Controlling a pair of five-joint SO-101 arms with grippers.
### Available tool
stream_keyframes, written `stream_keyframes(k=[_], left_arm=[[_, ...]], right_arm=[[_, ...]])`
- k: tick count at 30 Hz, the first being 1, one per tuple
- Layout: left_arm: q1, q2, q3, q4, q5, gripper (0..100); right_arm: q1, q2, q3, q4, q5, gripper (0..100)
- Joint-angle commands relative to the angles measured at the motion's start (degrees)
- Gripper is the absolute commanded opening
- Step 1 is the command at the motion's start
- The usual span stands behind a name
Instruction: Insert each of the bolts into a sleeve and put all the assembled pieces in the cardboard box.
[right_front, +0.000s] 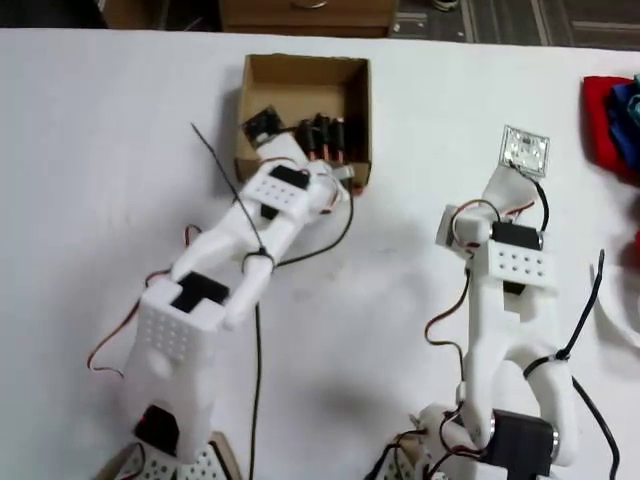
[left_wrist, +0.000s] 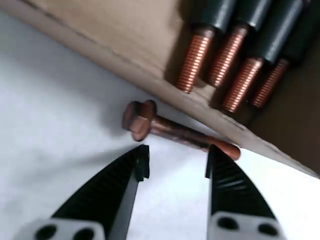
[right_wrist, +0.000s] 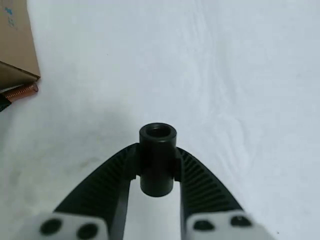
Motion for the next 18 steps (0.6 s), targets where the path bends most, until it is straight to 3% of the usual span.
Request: stream_keyframes(k=[1, 7, 18], left_arm=[[-1.8, -0.2, -1.2, 0.8, -0.7, 20], [-3.9, -0.2, -1.2, 3.4, -0.6, 25], [-3.5, -0.7, -1.3, 14.3, -0.7, 25]], right_arm=[[0.6, -3.3, -0.4, -0.9, -0.6, 2.1], [0.6, -3.3, -0.4, -0.8, -0.6, 2.1], [0.6, -3.3, -0.4, -0.8, -0.6, 2.1]])
